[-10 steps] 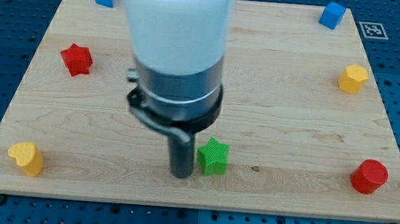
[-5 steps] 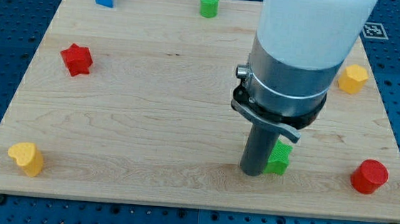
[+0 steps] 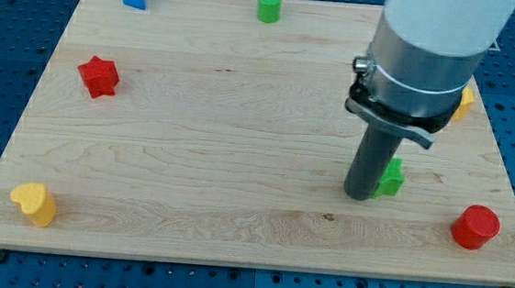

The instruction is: Move the green star above to the red circle

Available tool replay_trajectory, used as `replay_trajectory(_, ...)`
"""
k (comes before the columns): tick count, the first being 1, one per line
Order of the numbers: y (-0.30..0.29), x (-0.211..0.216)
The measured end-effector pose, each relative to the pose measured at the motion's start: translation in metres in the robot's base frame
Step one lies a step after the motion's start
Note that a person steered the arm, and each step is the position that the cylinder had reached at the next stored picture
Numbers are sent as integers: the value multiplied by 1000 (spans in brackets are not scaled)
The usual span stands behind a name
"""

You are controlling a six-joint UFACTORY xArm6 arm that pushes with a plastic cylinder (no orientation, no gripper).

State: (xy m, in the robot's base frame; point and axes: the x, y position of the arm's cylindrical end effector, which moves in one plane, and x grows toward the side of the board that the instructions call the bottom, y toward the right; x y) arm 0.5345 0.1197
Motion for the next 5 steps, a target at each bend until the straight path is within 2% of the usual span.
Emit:
replay_trajectory(1, 19, -3)
replay_trajectory(2, 22, -5)
replay_trajectory(4, 21, -36)
replay_trajectory(5, 22, -34)
